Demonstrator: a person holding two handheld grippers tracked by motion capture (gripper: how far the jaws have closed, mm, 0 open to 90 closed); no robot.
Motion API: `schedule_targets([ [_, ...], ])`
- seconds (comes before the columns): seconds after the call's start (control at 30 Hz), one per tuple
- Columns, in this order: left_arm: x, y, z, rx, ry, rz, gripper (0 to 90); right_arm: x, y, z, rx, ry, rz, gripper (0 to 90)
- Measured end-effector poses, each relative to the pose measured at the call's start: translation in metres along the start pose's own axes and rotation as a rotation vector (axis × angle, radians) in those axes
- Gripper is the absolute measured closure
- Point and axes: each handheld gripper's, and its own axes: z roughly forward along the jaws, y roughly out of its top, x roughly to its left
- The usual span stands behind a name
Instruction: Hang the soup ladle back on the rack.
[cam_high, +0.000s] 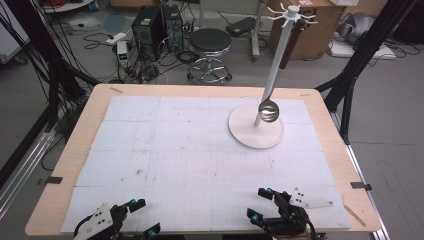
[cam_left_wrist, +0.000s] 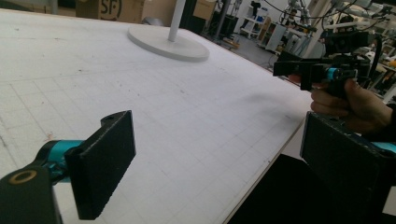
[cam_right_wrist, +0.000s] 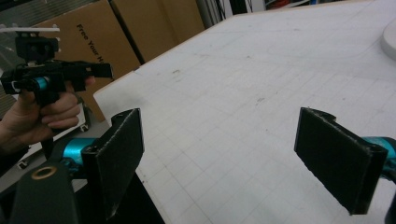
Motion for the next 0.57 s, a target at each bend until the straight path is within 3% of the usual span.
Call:
schedule_targets([
  [0.57, 0.0007, -0.0006, -0.0024, 0.008, 0.006, 0.004, 11.0, -0.0017, -0.0008, -0.0005, -0.012, 0.013, 0.014, 14.8],
])
